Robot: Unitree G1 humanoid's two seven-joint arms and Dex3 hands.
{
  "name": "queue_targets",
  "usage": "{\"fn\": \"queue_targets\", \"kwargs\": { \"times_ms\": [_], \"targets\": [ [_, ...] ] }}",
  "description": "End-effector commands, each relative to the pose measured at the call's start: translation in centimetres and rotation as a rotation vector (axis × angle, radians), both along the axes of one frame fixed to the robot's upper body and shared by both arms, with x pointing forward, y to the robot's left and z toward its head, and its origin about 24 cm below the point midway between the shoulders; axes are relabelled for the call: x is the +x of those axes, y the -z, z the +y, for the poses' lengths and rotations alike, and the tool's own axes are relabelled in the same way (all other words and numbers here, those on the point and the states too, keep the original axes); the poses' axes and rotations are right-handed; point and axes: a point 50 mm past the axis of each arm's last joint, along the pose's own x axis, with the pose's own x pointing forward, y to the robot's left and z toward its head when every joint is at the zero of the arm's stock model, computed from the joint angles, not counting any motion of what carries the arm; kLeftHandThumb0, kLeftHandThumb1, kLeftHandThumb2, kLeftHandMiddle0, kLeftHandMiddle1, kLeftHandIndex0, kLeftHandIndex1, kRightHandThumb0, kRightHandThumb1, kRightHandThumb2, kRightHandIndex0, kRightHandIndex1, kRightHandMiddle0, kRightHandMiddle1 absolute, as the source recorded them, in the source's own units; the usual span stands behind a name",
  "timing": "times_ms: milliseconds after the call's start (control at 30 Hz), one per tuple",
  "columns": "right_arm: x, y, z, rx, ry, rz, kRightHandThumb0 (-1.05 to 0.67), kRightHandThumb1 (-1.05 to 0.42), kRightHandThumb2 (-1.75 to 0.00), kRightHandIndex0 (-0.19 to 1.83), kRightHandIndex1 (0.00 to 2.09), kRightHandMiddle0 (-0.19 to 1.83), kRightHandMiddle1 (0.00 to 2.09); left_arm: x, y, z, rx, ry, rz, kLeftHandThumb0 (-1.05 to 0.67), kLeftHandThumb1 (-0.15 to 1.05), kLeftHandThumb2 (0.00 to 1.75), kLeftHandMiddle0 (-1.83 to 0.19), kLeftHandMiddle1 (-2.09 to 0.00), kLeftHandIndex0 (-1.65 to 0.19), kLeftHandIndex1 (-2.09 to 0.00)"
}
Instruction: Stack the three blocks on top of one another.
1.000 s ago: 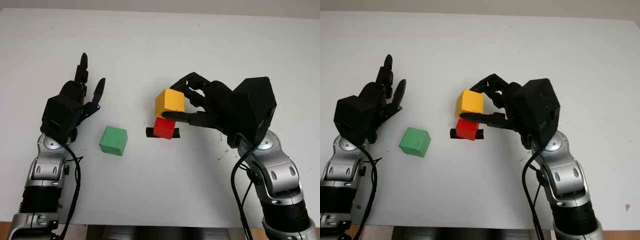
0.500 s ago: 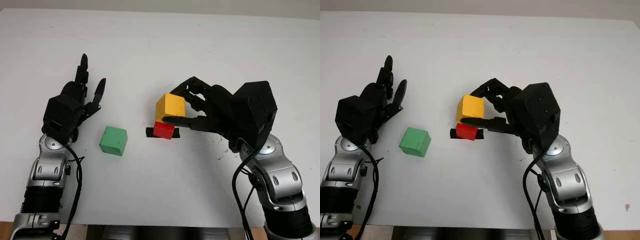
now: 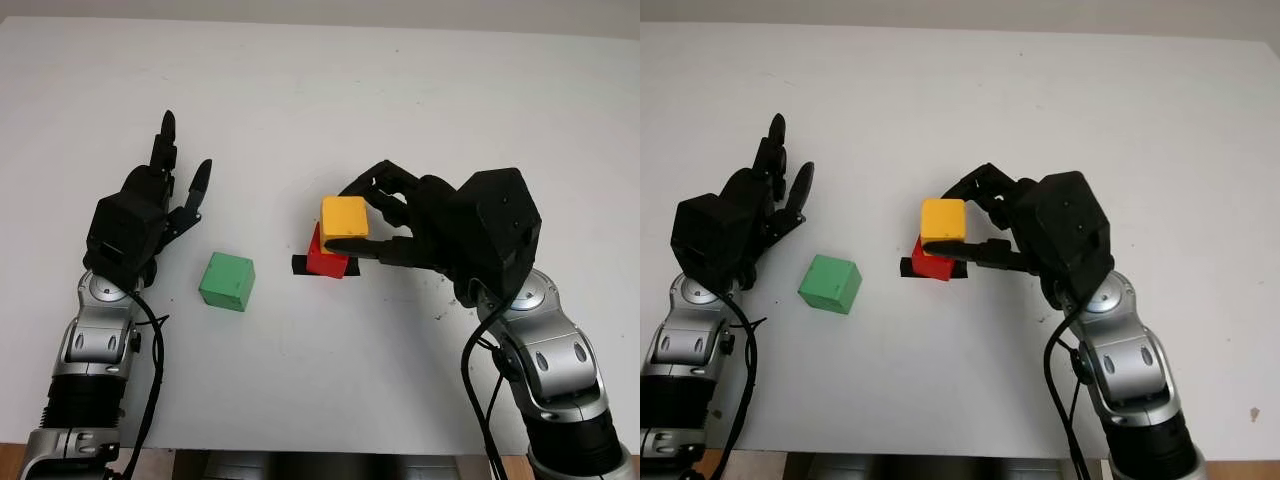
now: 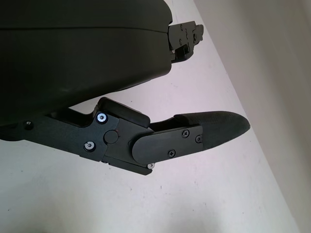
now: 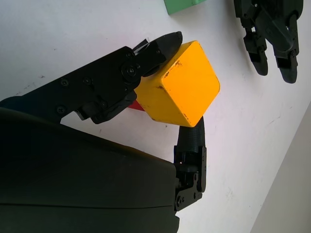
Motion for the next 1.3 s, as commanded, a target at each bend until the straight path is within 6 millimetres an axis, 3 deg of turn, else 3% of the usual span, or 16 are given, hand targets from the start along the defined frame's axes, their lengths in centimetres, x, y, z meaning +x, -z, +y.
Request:
{"fn": "queue_targets", "kwargs": {
  "times_ms": [0, 1267],
  "targets": [
    [0.06, 0.11, -0.08, -0.012, 0.003, 0.002, -0.38, -1.0, -0.05, 0.19, 0.06, 0.16, 1.83, -0.32, 0.2, -0.03, -0.004, 0.001, -0.005, -0.77, 1.05, 0.61, 0.19, 0.0, 0.19, -0.01],
    [0.37, 0.27, 0.26, 0.01, -0.029, -0.018, -0.38, -0.99, -0.05, 0.2, 0.06, 0.2, 1.63, -0.7, 0.36, -0.11, -0.011, 0.001, 0.01, -0.76, 1.05, 0.58, 0.19, 0.0, 0.19, -0.02]
  ]
}}
